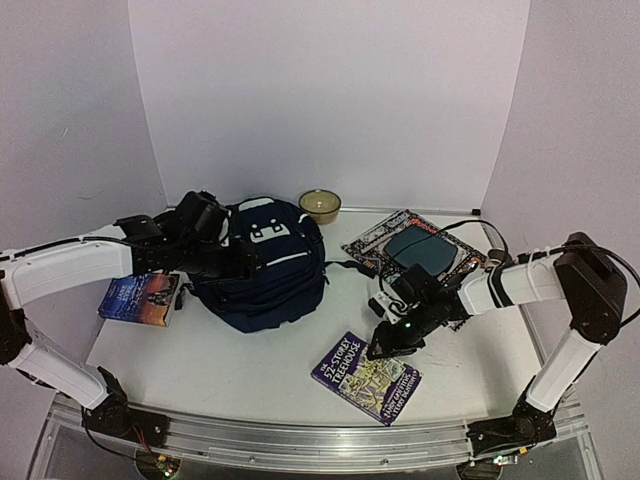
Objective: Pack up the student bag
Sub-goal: Pick up the book from the center of the board.
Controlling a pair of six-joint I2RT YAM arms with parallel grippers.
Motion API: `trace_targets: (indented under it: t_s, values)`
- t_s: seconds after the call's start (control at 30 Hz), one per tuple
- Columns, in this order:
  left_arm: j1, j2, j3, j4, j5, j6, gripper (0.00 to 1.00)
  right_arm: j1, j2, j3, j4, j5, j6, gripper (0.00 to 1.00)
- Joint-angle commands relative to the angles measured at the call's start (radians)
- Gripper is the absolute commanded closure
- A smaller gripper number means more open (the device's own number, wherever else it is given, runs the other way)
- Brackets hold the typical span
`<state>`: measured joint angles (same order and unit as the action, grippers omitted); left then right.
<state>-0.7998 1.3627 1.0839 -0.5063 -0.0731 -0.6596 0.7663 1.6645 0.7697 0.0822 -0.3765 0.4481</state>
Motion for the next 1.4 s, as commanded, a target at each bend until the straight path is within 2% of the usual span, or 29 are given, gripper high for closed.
trace_targets:
  t_s: [0.0, 0.1, 0.17, 0.37, 0.53, 0.7, 0.97, 1.2, 1.37]
  values:
    - [-0.020, -0.041, -0.058, -0.027, 0.094, -0.073, 0.26, 0.014, 0.043, 0.010, -0.183, -0.052, -0.055, 0.77]
    - [-0.068, -0.044, -0.079, -0.023, 0.100, -0.122, 0.26, 0.013, 0.045, 0.018, -0.173, -0.068, -0.051, 0.94]
    - [-0.117, -0.040, -0.088, -0.014, 0.087, -0.161, 0.26, 0.013, 0.036, 0.022, -0.155, -0.070, -0.030, 1.00]
    - [-0.191, -0.013, -0.165, 0.128, 0.097, -0.291, 0.26, 0.013, -0.023, 0.016, -0.018, -0.066, 0.143, 1.00]
    - [-0.205, 0.007, -0.259, 0.309, 0.140, -0.383, 0.26, 0.013, -0.109, -0.048, 0.173, -0.055, 0.328, 1.00]
    - [-0.232, 0.077, -0.280, 0.412, 0.165, -0.423, 0.26, 0.013, -0.171, -0.112, 0.360, -0.071, 0.465, 1.00]
    - [-0.252, 0.178, -0.347, 0.657, 0.200, -0.536, 0.26, 0.013, -0.243, -0.181, 0.613, -0.079, 0.605, 1.00]
    - [-0.264, 0.196, -0.335, 0.701, 0.166, -0.575, 0.26, 0.013, -0.273, -0.235, 0.804, -0.069, 0.700, 1.00]
    - [-0.265, 0.190, -0.348, 0.814, 0.194, -0.605, 0.29, 0.013, -0.276, -0.260, 0.929, -0.073, 0.748, 1.00]
